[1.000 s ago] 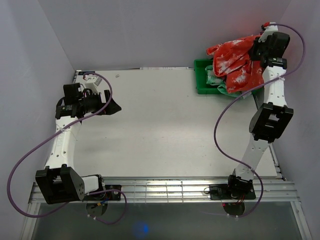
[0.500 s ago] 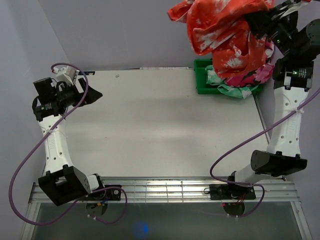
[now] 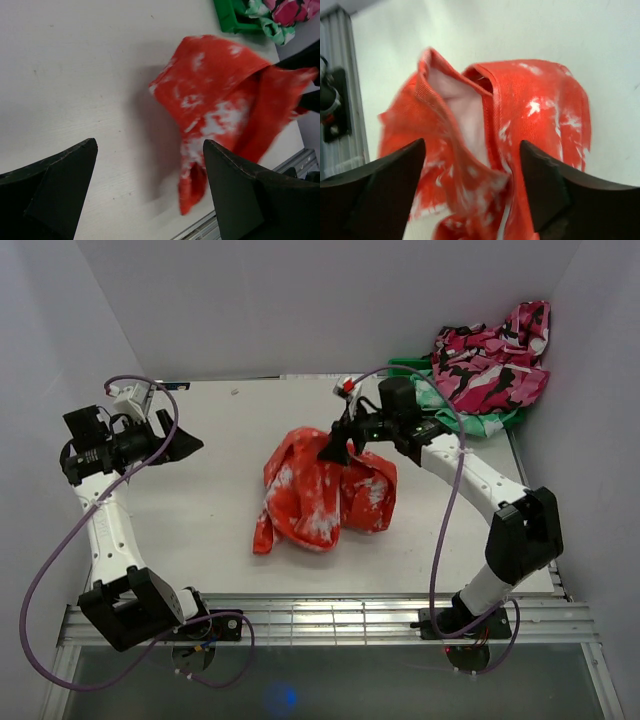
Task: Fold and stack the trousers
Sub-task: Move the trousers to the center of the board
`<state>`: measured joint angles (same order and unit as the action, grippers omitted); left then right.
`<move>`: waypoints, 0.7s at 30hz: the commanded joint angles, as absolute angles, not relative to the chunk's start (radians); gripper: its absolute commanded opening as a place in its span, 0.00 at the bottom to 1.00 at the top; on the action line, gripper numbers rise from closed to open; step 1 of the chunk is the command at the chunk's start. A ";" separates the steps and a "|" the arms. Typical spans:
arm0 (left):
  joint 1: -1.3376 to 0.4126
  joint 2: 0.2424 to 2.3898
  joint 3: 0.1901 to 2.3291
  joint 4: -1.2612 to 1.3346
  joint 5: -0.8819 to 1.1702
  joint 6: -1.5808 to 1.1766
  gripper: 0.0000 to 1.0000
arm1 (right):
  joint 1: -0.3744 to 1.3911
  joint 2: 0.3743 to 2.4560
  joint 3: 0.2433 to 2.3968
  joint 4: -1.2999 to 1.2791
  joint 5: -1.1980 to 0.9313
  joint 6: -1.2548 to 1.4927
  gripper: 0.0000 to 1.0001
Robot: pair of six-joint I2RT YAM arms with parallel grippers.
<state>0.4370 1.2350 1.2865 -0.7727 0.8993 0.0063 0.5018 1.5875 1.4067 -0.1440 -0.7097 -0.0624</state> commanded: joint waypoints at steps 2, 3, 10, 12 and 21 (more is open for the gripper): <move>0.443 1.255 1.240 -0.870 0.914 0.202 0.98 | 0.545 1.580 1.290 -0.211 -0.609 -0.306 0.93; 0.443 1.275 1.233 -0.894 0.913 0.283 0.98 | 0.545 1.575 1.269 -0.236 -0.594 -0.323 0.90; 0.399 1.318 1.120 -0.970 0.890 0.477 0.98 | 0.433 1.399 1.085 -0.403 -0.482 -0.364 0.90; 0.324 1.328 1.083 -0.919 0.850 0.460 0.98 | 0.390 1.361 1.010 -0.405 -0.418 -0.353 0.91; -0.067 1.443 0.962 -0.743 0.632 0.288 0.90 | 0.290 1.359 0.864 -0.482 -0.276 -0.345 0.96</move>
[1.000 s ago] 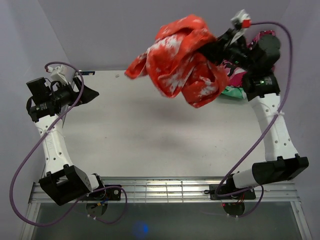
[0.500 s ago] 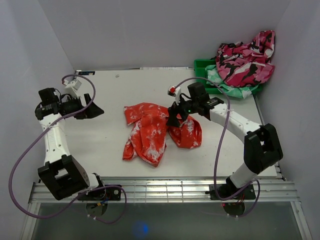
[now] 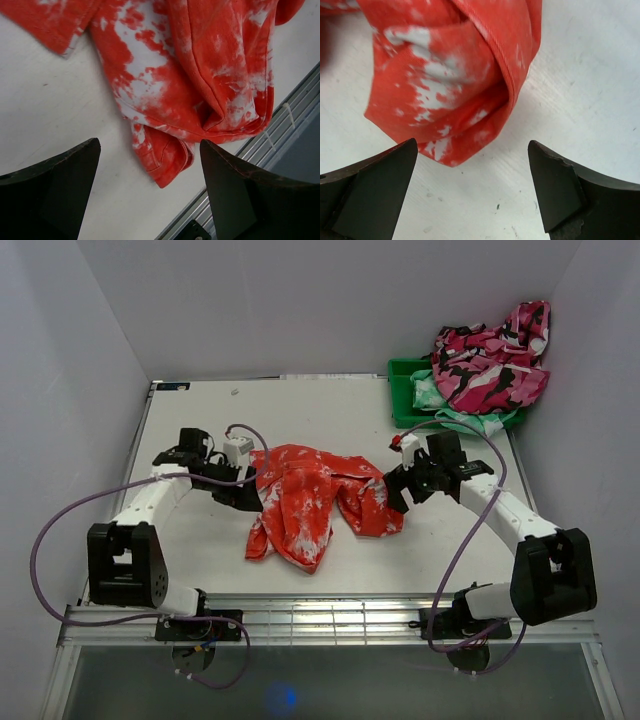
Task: Fold and stack the trousers
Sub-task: Move the trousers to the center of the board, then flatten the trousers out
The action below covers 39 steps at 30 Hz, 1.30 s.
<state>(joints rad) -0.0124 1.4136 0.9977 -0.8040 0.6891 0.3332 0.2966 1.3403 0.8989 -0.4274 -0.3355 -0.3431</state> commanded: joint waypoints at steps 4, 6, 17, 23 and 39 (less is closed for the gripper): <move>-0.147 1.448 0.917 -0.690 0.681 0.259 0.87 | 0.281 1.387 0.796 -0.425 -0.267 -0.304 0.99; -0.155 1.412 0.919 -0.641 0.727 0.226 0.87 | 0.272 1.414 0.787 -0.385 -0.267 -0.284 1.00; -0.233 1.551 1.140 -0.523 0.706 0.089 0.84 | 0.201 1.569 0.870 -0.337 -0.319 -0.238 0.74; -0.262 1.675 1.203 -0.489 0.692 0.043 0.77 | 0.187 1.594 0.933 -0.353 -0.365 -0.235 0.60; -0.111 1.488 1.359 -0.572 0.600 -0.024 0.00 | 0.118 1.477 1.022 -0.360 -0.410 -0.247 0.08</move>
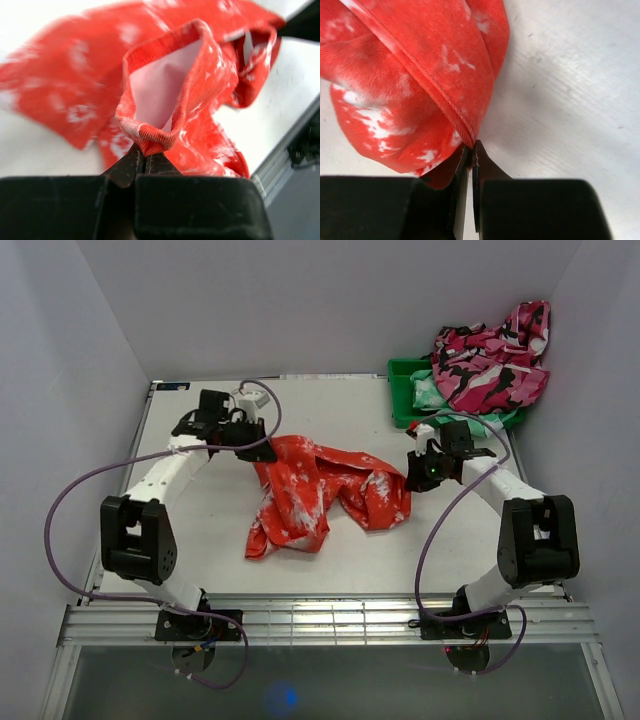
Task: Fold and stack the trousers
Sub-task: Flatten the trousers out
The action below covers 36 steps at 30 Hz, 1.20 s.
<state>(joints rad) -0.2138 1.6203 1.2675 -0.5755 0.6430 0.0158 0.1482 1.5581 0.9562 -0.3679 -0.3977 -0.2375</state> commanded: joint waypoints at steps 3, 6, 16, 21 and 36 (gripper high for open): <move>0.079 1.444 1.431 -0.598 0.574 -0.032 0.00 | 0.088 1.438 1.046 -0.359 -0.419 -0.252 0.08; 0.174 1.390 1.491 -0.600 0.560 -0.015 0.00 | 0.064 1.396 1.075 -0.360 -0.436 -0.253 0.08; 0.282 1.276 1.559 -0.506 0.278 -0.043 0.00 | 0.048 1.258 1.253 -0.411 -0.440 -0.294 0.08; 0.288 1.256 1.534 -0.465 0.201 -0.018 0.00 | 0.045 1.201 1.359 -0.414 -0.416 -0.328 0.08; 0.388 1.410 1.613 -0.305 -0.061 0.069 0.00 | 0.043 1.201 1.461 -0.436 -0.383 -0.420 0.08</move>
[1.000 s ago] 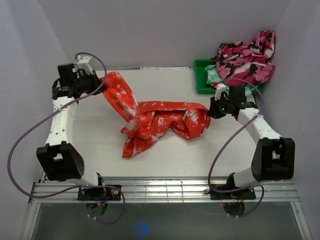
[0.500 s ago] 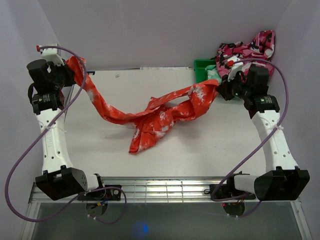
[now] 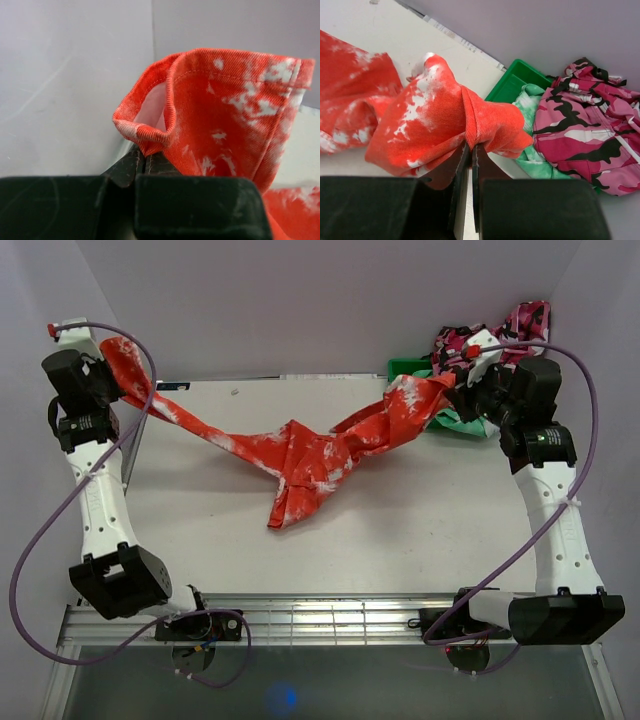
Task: Fold and stack the trousers
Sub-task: Flatten the trousers out
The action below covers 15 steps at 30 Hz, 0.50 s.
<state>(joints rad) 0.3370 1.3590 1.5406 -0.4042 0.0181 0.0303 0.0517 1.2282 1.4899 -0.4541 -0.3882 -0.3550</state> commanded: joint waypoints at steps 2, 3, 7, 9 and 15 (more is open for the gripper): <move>0.394 1.459 1.653 -0.307 -0.032 0.075 0.00 | 0.043 1.165 1.381 -0.481 -0.426 -0.449 0.08; 0.394 1.517 1.679 -0.313 -0.009 0.075 0.00 | 0.043 1.154 1.353 -0.504 -0.448 -0.457 0.08; 0.393 1.699 1.895 -0.356 0.116 0.026 0.00 | 0.043 1.077 1.171 -0.564 -0.505 -0.514 0.08; 0.388 1.790 1.997 -0.386 0.135 -0.020 0.00 | 0.044 1.046 1.060 -0.568 -0.460 -0.547 0.08; 0.373 2.158 2.396 -0.566 0.308 -0.040 0.00 | 0.044 1.067 0.908 -0.560 -0.309 -0.632 0.08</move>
